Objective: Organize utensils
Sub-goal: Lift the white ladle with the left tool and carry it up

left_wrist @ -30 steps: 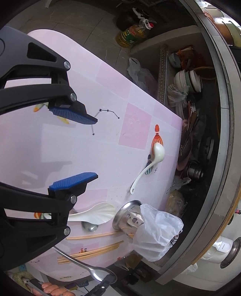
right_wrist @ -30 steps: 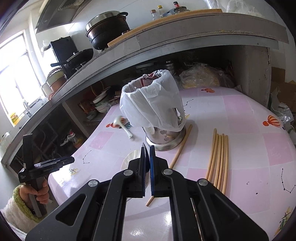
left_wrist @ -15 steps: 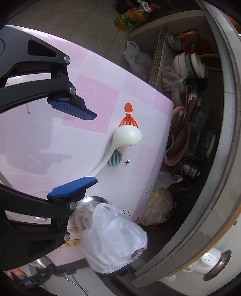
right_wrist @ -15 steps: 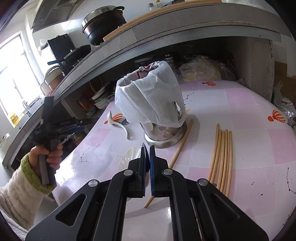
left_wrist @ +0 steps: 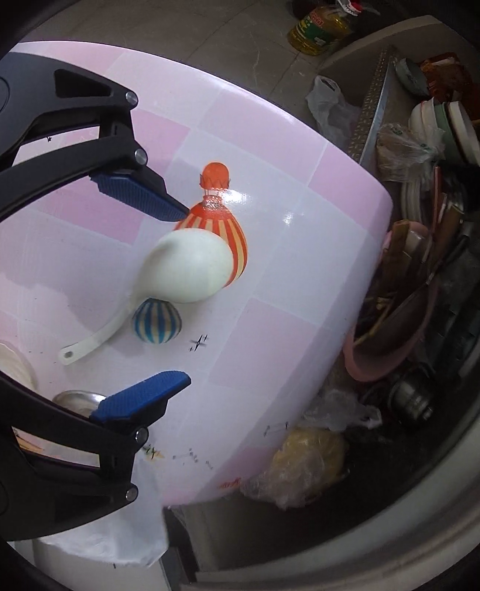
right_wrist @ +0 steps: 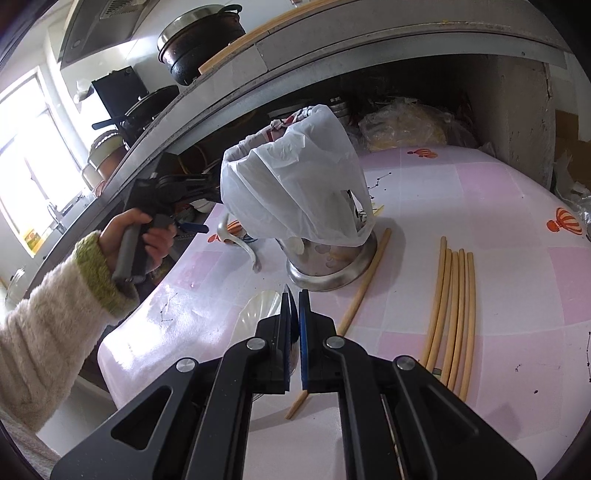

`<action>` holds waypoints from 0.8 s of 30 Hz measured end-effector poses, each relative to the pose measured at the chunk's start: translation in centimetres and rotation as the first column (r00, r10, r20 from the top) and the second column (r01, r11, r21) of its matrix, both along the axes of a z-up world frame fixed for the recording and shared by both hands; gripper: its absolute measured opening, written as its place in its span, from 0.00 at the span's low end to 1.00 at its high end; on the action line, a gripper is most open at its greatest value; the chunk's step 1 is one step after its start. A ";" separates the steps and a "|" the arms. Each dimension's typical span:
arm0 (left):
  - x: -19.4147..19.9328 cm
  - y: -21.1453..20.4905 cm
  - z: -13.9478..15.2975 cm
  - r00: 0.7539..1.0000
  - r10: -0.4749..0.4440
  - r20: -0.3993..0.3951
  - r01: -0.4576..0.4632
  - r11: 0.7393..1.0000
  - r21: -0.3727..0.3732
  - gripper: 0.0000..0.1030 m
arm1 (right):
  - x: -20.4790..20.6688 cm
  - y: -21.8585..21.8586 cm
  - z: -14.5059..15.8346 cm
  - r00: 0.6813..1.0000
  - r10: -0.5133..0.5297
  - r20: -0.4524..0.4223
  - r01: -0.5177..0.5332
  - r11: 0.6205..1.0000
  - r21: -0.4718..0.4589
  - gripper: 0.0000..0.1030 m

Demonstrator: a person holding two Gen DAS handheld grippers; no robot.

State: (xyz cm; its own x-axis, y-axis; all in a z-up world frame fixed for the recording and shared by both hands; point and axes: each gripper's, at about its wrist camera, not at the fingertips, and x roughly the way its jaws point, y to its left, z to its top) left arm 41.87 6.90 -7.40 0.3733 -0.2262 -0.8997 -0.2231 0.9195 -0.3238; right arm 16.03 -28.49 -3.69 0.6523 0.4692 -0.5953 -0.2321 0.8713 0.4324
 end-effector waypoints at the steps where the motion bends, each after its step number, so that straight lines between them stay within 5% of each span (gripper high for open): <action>1: 0.5 -0.2 -0.4 1.000 0.014 -0.022 -0.013 1.000 0.015 0.77 | 0.1 -0.1 -0.1 1.000 0.000 -0.002 0.000 1.000 0.002 0.04; 5: 2.0 -0.5 -1.5 0.993 0.069 -0.092 -0.063 0.996 0.058 0.77 | 0.2 -0.4 -0.3 1.000 -0.002 -0.007 0.002 1.000 0.011 0.04; 15: 3.3 0.2 -3.5 0.962 0.180 -0.203 -0.182 0.983 0.008 0.77 | 0.2 -1.3 -0.5 1.000 0.001 -0.004 -0.001 0.999 0.047 0.04; 24: 4.4 -2.0 -3.6 0.959 0.183 -0.215 -0.142 0.971 0.191 0.71 | 0.0 -2.5 -1.0 1.000 -0.013 -0.002 0.013 0.996 0.085 0.04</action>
State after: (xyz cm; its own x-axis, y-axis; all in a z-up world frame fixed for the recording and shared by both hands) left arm 46.31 4.88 -11.02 0.1714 -0.0136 -0.9851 -0.4238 0.9016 -0.0861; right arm 15.98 -30.99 -4.67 0.6576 0.5100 -0.5545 -0.2202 0.8340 0.5058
